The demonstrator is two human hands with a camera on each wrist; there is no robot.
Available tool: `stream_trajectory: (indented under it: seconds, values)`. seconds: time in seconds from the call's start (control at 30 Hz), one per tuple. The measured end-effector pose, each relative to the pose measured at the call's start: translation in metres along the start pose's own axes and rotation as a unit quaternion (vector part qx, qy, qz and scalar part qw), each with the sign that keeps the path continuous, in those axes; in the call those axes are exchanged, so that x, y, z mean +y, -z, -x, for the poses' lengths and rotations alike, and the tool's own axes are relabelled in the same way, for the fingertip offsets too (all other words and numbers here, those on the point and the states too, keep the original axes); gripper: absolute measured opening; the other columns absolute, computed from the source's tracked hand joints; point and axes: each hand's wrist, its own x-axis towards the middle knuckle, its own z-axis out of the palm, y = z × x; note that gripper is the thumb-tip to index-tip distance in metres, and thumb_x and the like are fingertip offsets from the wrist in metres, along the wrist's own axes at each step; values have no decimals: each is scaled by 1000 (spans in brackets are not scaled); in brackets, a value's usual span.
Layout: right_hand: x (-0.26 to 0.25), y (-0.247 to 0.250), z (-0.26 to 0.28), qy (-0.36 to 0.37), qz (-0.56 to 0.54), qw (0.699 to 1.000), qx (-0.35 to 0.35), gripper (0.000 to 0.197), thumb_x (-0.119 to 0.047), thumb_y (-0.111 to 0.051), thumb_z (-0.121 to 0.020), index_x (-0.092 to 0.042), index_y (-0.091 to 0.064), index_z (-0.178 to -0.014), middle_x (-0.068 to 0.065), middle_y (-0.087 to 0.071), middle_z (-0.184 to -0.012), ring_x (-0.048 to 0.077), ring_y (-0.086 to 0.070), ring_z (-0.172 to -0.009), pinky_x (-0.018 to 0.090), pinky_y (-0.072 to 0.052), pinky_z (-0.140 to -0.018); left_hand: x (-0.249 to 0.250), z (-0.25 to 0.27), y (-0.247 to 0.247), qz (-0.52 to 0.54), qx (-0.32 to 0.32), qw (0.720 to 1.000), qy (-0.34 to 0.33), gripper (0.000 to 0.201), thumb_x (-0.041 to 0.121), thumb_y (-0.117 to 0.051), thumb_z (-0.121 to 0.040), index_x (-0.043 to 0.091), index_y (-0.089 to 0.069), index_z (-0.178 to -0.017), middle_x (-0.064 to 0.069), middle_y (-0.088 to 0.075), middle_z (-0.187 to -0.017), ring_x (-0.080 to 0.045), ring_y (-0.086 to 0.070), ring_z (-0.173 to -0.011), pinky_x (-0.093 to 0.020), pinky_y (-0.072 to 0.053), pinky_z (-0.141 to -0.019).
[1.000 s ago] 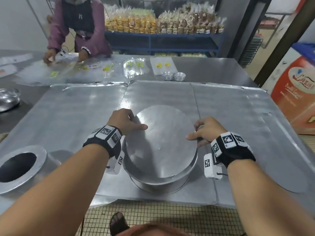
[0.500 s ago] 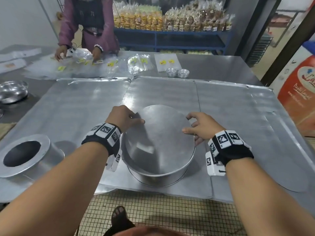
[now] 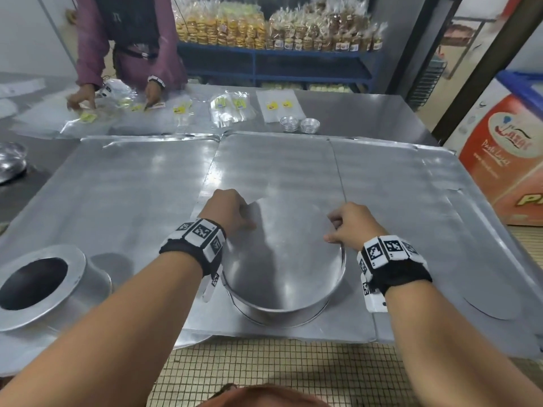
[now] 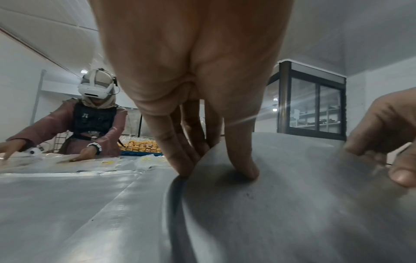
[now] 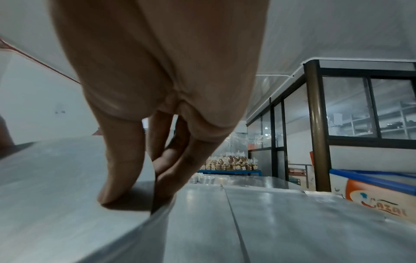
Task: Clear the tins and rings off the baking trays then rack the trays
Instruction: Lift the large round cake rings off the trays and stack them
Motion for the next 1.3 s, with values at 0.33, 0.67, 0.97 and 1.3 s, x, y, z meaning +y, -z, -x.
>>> stream_trajectory:
  seconds: [0.33,0.67,0.97,1.3]
  values:
    - [11,-19,6,-60,-37,993,95,42,1,-69,-74,-14,-70,-114,1,-67,-88,15,-62,-74,19,-48,-73,-18,-19,8,-47,-59,997,16,11,6,-61,-84,2,-63,-74,-27,-64,-89,-32,-69,-92,-35,-54,-63]
    - [26,-25,11,-141,-44,988,47,33,-6,-68,-70,-25,-75,-96,5,-74,-97,25,-70,-92,33,-58,-81,-26,-40,6,-76,-150,986,2,24,5,-62,-84,5,-77,-103,-11,-73,-103,-26,-69,-95,-29,-52,-68]
    - [58,17,-15,-142,-90,962,216,11,-11,-67,-79,-14,-76,-84,5,-69,-72,23,-64,-72,21,-47,-67,25,-79,11,33,-66,997,-27,22,2,-58,-78,7,-78,-86,-13,-73,-90,-30,-71,-86,-39,-63,-77]
    - [148,98,-78,-139,-268,911,280,18,-10,-60,-85,-5,-68,-70,15,-69,-67,29,-70,-56,43,-60,-52,155,-151,-25,223,21,974,-10,29,-5,-52,-75,11,-77,-77,-15,-73,-73,-35,-72,-56,-46,-63,-55]
